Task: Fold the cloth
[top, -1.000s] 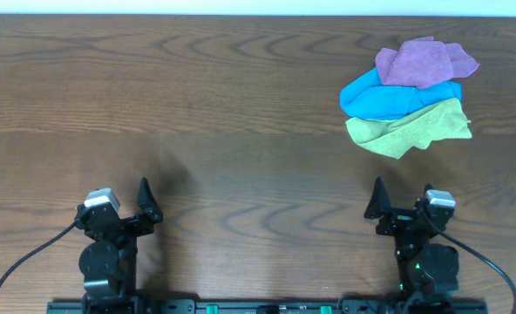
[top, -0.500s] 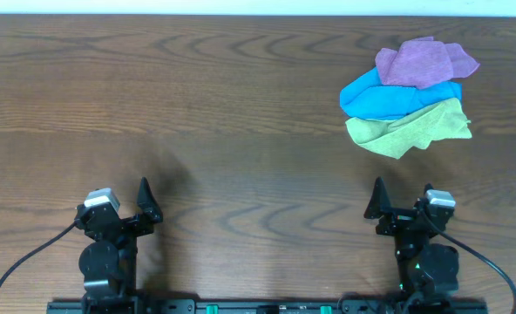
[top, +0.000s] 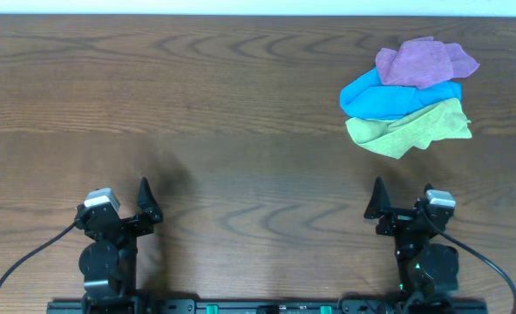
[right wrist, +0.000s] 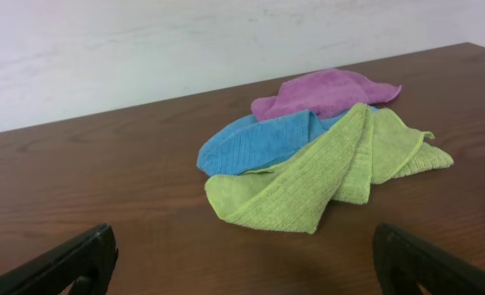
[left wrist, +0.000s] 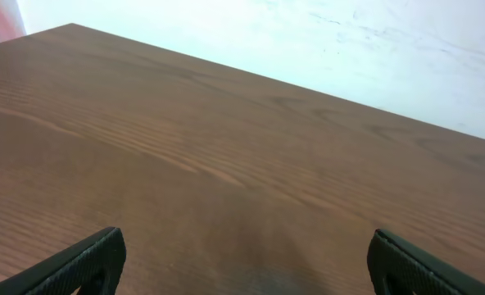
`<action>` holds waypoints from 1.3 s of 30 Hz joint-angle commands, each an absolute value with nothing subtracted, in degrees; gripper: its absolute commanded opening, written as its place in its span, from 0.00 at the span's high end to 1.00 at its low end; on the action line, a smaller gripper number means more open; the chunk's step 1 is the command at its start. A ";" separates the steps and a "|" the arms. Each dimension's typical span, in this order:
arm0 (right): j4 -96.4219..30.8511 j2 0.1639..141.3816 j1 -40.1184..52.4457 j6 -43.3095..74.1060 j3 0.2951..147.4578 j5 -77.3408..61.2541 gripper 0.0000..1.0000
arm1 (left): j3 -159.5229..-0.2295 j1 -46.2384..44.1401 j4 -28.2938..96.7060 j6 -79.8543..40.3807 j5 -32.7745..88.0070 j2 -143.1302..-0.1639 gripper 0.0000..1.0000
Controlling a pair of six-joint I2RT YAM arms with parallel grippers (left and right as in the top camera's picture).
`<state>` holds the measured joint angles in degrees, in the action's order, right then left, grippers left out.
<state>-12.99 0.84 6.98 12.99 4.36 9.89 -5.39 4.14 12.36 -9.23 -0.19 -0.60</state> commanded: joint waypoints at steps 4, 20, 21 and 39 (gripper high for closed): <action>-8.23 0.30 6.76 14.13 4.10 12.23 0.01 | -4.27 4.49 14.17 -9.87 -0.21 -0.25 0.05; 5.61 33.85 -7.01 16.91 19.79 13.93 0.01 | -4.27 4.49 14.15 -9.87 -0.21 -0.25 0.05; 5.61 37.91 -7.86 16.93 22.41 13.02 0.01 | -4.27 4.49 14.17 -9.87 -0.21 -0.25 0.05; -1.06 85.71 -9.34 17.15 49.28 -8.16 0.01 | -4.27 4.49 14.17 -9.87 -0.21 -0.25 0.05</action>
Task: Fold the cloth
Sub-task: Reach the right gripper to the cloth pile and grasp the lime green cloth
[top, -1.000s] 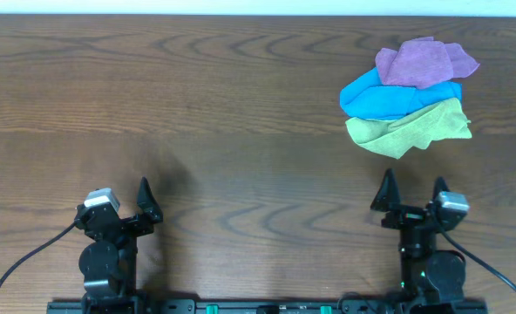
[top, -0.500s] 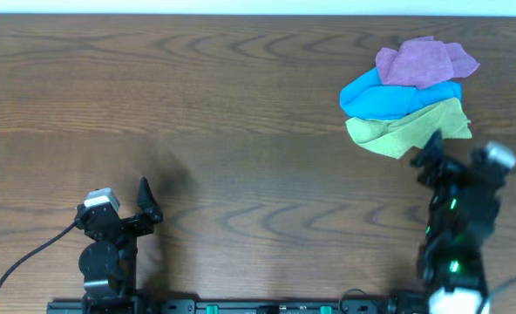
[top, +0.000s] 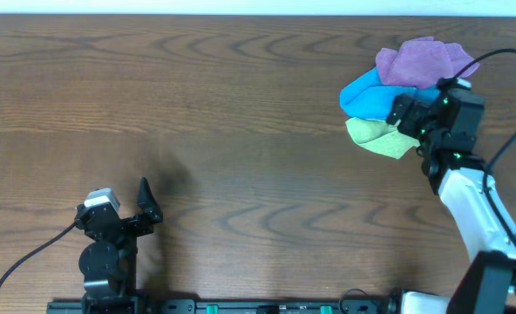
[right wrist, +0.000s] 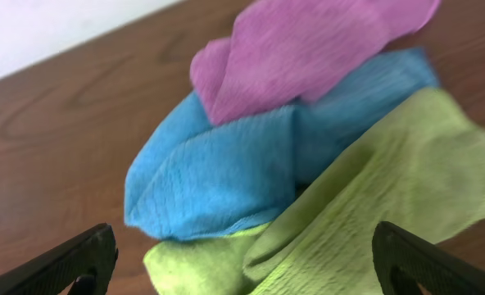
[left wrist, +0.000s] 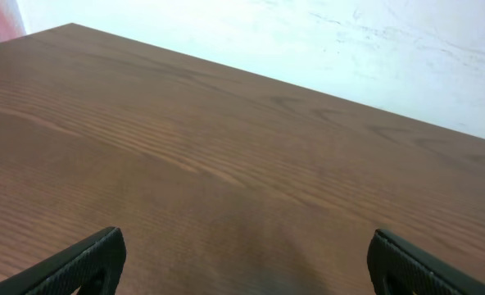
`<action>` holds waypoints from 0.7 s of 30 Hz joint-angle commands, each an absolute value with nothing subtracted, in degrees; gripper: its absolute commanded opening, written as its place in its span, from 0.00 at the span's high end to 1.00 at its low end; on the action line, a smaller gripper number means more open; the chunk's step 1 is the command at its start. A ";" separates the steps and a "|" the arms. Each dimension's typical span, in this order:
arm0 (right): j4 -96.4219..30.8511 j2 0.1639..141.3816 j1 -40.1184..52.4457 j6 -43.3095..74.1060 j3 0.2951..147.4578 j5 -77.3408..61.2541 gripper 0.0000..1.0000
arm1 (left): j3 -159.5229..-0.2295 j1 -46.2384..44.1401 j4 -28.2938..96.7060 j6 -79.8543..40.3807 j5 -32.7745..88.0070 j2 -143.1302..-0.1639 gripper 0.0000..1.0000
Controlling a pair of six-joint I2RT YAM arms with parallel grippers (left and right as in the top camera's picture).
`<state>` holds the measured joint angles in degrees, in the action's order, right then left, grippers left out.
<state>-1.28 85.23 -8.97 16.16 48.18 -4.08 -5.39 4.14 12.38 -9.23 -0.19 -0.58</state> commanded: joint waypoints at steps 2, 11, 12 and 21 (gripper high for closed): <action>-1.13 86.72 -9.39 17.15 49.30 -5.45 0.01 | -4.27 4.49 14.15 -9.87 -0.21 -0.25 0.05; -0.58 95.18 -10.13 23.42 49.30 4.97 0.01 | -4.27 4.49 14.15 -9.87 -0.21 -0.25 0.05; -0.14 96.33 -10.44 24.34 49.30 4.97 0.01 | -4.27 4.49 14.15 -9.87 -0.21 -0.25 0.05; 5.17 101.14 -11.88 31.51 50.22 2.13 0.99 | -4.27 4.49 14.17 -9.87 -0.21 -0.25 0.05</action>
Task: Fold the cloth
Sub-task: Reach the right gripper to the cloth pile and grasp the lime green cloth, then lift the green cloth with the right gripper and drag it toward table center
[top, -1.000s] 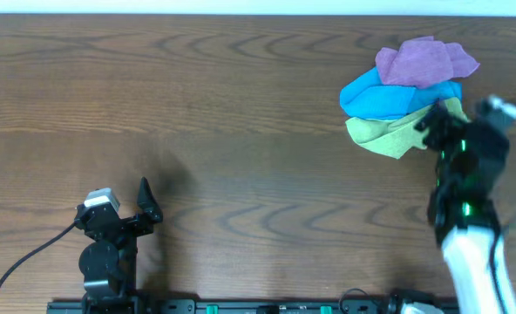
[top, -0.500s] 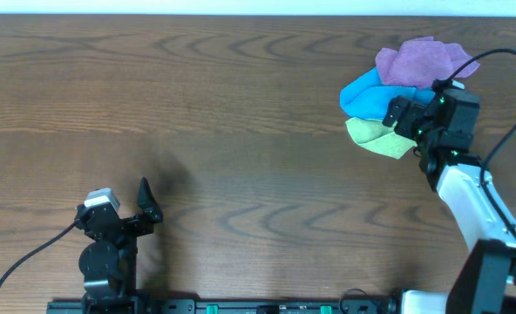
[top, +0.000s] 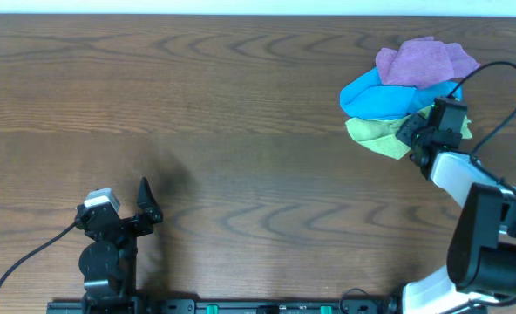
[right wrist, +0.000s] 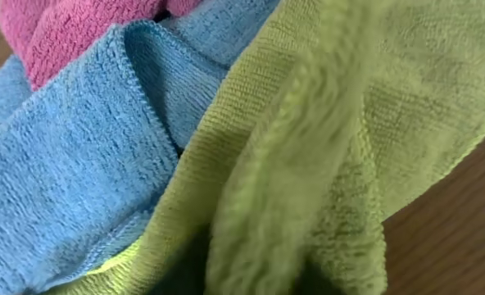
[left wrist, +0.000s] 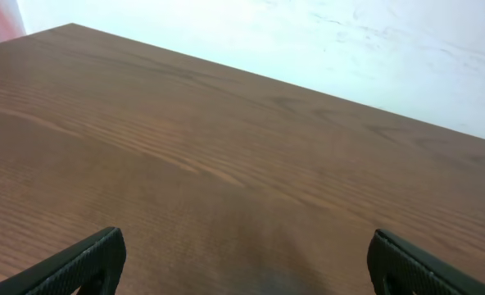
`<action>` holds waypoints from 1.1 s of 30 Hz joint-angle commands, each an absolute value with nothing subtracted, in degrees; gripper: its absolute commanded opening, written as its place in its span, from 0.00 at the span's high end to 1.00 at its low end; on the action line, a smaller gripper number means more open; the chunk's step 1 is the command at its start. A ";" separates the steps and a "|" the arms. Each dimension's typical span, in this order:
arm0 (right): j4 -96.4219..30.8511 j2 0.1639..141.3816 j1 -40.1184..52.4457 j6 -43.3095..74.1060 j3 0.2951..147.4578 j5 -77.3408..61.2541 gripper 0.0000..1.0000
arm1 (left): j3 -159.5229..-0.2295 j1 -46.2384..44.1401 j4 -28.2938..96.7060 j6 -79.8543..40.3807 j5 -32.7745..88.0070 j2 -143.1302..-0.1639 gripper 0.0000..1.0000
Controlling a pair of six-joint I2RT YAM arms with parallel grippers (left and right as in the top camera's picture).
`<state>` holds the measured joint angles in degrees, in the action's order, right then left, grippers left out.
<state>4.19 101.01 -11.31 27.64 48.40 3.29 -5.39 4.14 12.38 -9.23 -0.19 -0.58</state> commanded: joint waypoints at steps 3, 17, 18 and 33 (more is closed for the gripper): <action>6.28 101.01 -11.86 31.48 53.65 -5.72 0.99 | -4.27 4.49 14.17 -9.87 -0.21 -0.25 0.05; 6.31 100.84 2.20 30.15 76.77 -38.50 0.99 | -4.27 4.49 14.15 -9.87 -0.21 -0.25 0.05; 6.35 100.84 4.08 30.17 78.17 -39.27 0.99 | -4.27 4.49 14.17 -9.87 -0.21 -0.25 0.05; -10.48 100.88 10.79 29.45 96.31 -47.16 0.01 | -4.27 4.49 14.15 -9.87 -0.21 -0.25 0.05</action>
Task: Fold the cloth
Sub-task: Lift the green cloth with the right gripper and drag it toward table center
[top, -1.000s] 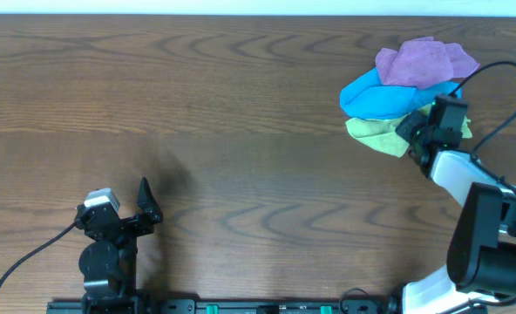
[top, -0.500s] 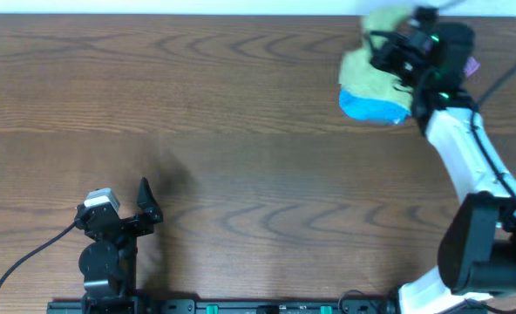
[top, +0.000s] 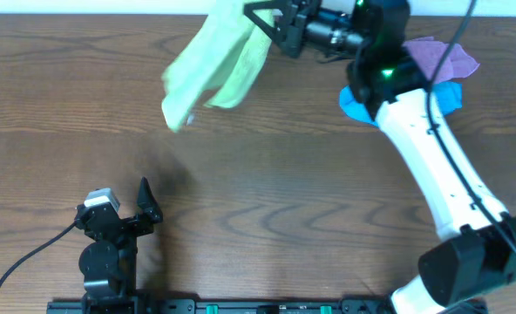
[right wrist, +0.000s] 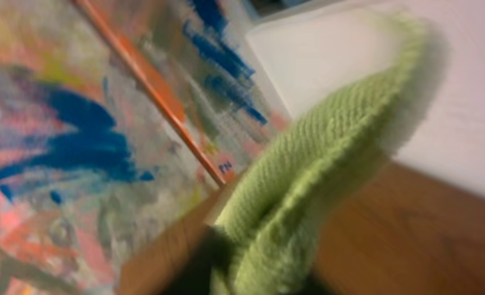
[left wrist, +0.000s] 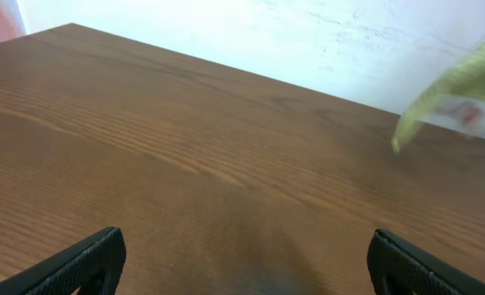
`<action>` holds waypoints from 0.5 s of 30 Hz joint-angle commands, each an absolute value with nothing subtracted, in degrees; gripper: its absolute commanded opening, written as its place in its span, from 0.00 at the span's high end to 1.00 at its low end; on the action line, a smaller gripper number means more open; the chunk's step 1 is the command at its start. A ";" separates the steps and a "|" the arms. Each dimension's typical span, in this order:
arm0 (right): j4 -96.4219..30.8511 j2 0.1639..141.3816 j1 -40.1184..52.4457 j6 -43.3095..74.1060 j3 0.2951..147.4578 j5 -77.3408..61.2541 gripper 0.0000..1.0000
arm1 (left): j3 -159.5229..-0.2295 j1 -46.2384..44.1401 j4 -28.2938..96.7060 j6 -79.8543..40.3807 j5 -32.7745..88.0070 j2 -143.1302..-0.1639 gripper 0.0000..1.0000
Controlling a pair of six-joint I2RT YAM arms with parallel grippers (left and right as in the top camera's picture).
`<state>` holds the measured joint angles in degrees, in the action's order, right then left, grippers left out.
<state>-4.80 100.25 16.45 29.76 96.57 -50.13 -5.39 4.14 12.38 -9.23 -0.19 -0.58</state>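
My right gripper (top: pixel 271 19) is raised high over the table's far middle, shut on the green cloth (top: pixel 210 65), which hangs from it in the air and trails to the left. In the right wrist view the green cloth (right wrist: pixel 308 205) fills the blurred space between the jaws. A corner of that green cloth (left wrist: pixel 455 86) shows at the right of the left wrist view. My left gripper (top: pixel 145 202) rests open at the near left, its fingers (left wrist: pixel 79 262) wide apart over bare wood.
A blue cloth (top: pixel 363 100) and a purple cloth (top: pixel 445 54) lie heaped at the far right, partly hidden by my right arm (top: pixel 424 139). The brown wooden table (top: pixel 241 174) spans the view. A painted panel (right wrist: pixel 62 123) shows behind the table.
My right gripper was down in the pile on the green cloth at the far right. Now it is lifted and far to the left, holding the green cloth clear of the pile.
Both grippers rested open at the near edge, the three cloths heaped at the far right. Then my right gripper was open over the pile, then pressed into the green cloth. Now it holds that cloth in the air over the far middle. The left arm stayed still.
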 commanded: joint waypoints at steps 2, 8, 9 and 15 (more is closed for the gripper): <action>-20.03 101.23 7.81 27.29 96.31 -41.34 0.01 | -4.27 4.49 14.17 -9.87 -0.21 -0.25 0.04; -36.91 101.43 7.18 13.82 95.74 -30.41 0.01 | -4.27 4.49 14.15 -9.87 -0.21 -0.25 0.05; -38.57 101.49 8.40 10.57 95.31 -29.56 0.01 | -4.27 4.49 14.17 -9.87 -0.21 -0.25 0.05; -43.57 103.44 18.46 -4.05 91.35 -20.40 0.36 | -4.27 4.49 14.17 -9.87 -0.21 -0.25 0.05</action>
<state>-42.87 101.82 14.83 5.61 93.06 -26.98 -5.39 4.14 12.40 -9.26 -0.19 -0.58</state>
